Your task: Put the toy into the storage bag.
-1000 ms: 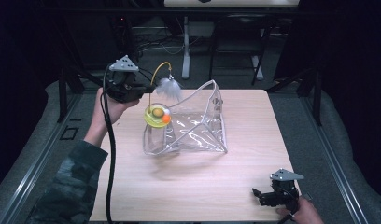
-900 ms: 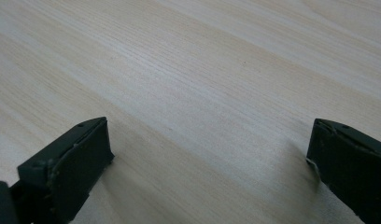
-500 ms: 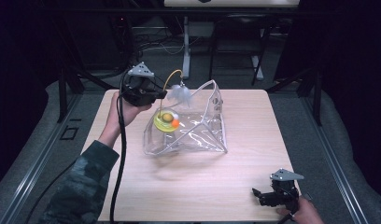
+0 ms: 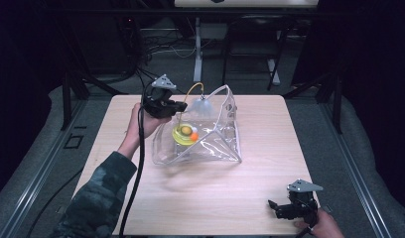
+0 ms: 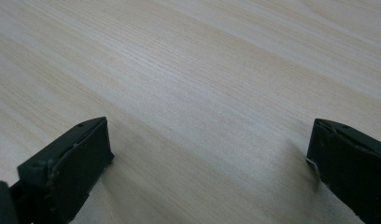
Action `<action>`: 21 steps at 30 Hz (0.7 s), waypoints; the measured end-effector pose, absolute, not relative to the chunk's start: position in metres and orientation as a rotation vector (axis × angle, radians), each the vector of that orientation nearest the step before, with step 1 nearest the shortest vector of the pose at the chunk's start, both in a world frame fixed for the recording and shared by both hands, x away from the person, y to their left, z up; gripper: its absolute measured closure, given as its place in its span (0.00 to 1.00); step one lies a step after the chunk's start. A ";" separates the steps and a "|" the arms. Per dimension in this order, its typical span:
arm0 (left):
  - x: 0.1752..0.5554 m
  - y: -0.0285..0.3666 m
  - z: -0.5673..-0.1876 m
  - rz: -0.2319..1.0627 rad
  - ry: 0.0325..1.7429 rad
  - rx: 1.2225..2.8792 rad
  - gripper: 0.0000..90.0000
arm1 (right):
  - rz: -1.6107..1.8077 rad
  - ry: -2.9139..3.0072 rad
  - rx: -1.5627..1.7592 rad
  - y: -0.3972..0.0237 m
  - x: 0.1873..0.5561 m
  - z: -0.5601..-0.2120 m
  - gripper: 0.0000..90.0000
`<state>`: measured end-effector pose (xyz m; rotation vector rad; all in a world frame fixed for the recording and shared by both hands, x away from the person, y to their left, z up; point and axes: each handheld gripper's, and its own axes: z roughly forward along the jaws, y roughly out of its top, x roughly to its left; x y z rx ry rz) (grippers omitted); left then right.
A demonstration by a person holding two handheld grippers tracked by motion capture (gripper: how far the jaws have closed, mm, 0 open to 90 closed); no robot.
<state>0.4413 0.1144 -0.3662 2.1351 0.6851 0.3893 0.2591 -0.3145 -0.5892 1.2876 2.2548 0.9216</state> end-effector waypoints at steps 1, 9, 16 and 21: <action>0.442 0.113 -0.369 0.393 0.690 2.133 0.98 | 0.920 2.254 1.288 -0.315 0.259 -0.589 0.00; 0.447 0.106 -0.389 0.370 0.699 2.163 0.98 | 0.929 2.253 1.291 -0.314 0.259 -0.590 0.00; 0.453 0.102 -0.402 0.362 0.721 2.164 0.98 | 0.932 2.256 1.291 -0.314 0.259 -0.590 0.00; 0.458 0.100 -0.411 0.335 0.738 2.187 0.98 | 0.936 2.250 1.291 -0.314 0.259 -0.590 0.00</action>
